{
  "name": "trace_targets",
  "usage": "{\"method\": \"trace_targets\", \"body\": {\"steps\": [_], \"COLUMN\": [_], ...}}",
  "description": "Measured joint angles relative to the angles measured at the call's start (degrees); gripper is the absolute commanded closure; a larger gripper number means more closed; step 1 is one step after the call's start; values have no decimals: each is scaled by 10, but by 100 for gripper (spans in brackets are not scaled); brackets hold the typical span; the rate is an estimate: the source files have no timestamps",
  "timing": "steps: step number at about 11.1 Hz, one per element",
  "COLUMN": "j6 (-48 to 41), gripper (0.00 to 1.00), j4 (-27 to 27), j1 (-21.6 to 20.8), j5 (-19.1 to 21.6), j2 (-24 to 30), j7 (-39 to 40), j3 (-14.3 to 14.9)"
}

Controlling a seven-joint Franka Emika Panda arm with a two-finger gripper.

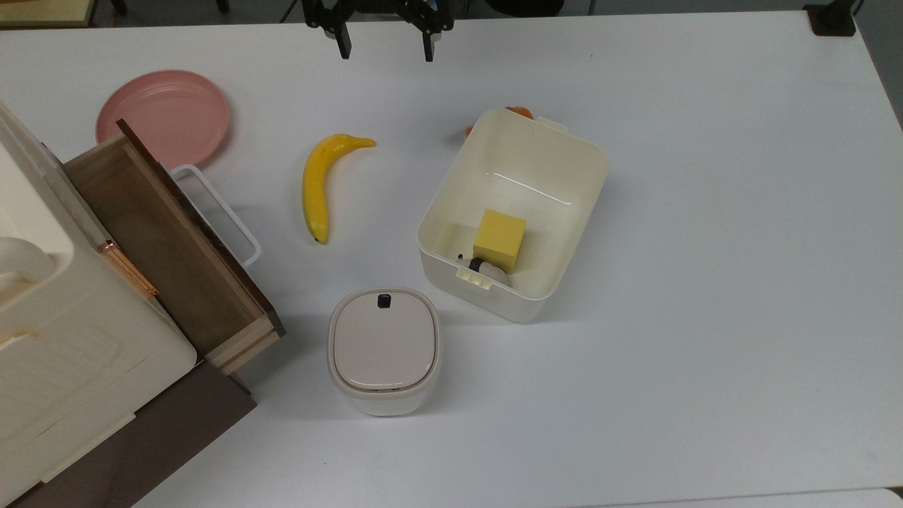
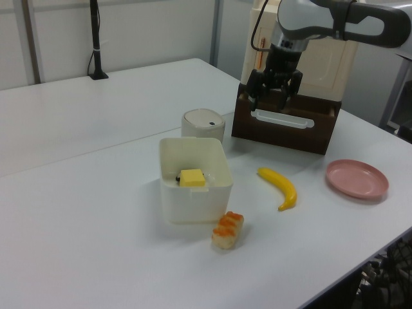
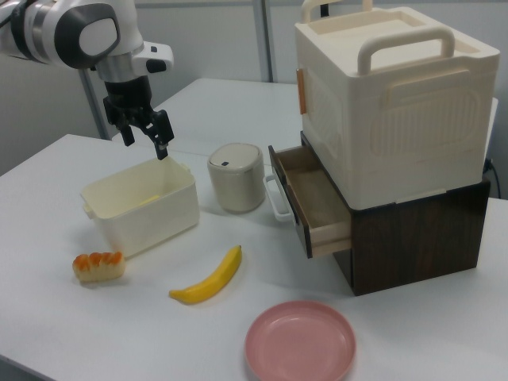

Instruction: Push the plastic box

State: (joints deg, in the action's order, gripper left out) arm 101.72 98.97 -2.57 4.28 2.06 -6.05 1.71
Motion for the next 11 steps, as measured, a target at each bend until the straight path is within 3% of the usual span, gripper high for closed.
{"method": "trace_targets", "body": {"steps": [8,11], "j6": [0,0], "gripper": [0,0], "j4": [0,0], "j1": [-12,-13], "j5": [0,0], "j2": [0,-1], "j7": [0,40], "j3": [0,0]}}
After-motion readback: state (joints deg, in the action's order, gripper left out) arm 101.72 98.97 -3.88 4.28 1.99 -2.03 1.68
